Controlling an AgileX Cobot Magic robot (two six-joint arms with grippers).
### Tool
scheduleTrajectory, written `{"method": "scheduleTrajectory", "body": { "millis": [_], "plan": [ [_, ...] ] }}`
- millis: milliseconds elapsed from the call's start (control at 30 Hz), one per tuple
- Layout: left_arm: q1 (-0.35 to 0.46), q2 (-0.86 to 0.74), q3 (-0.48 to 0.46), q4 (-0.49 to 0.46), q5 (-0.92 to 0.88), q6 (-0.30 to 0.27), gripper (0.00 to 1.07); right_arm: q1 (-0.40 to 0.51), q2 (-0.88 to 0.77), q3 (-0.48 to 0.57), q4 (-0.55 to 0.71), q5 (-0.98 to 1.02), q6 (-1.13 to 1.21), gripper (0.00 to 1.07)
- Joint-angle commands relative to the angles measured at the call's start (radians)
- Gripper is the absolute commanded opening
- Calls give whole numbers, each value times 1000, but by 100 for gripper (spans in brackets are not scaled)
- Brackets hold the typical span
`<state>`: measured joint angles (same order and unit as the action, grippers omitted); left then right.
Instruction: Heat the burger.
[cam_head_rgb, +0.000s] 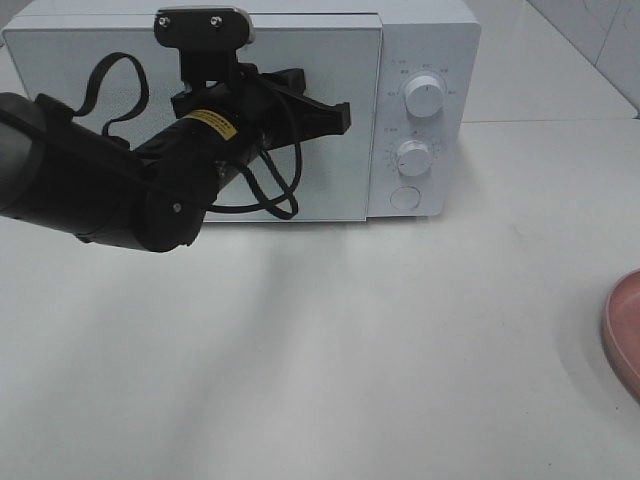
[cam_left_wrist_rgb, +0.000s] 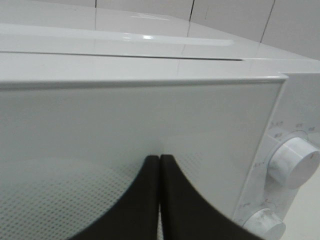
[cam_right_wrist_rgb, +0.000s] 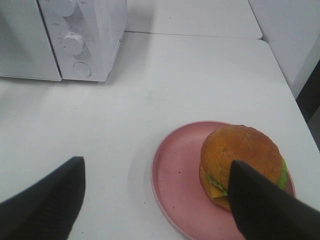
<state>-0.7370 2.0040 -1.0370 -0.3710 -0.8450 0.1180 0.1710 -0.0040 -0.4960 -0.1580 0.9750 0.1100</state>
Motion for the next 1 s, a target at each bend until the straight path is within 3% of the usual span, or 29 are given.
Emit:
{"method": "scheduleTrajectory", "body": {
  "millis": [33,367,567,700,867,933,967,1000],
  "plan": [
    [26,15,-51,-72,-28,13,0,-5,-25,2,5,-14,-9,74],
    [23,12,-81,-100,19,49,0,-5,-25,2,5,-14,-9,74],
    [-37,-39,-71,-96,118,80,0,-5,-25,2,5,-14,-9,74],
    [-89,-109,-13,-92,189,123,0,-5,-25,2,5,-14,-9,74],
    [-104,-182,60,-92,342,127,0,-5,-25,2,5,-14,-9,74],
    [-104,-192,72,-92,375,127,3,-5,-25,2,5,-14,-9,74],
    [-99,-216,92,-92,472,127,17,-5,-25,2,5,-14,-9,74],
    [-99,-216,92,-92,472,127,17,-5,-25,2,5,-14,-9,74]
  ]
}}
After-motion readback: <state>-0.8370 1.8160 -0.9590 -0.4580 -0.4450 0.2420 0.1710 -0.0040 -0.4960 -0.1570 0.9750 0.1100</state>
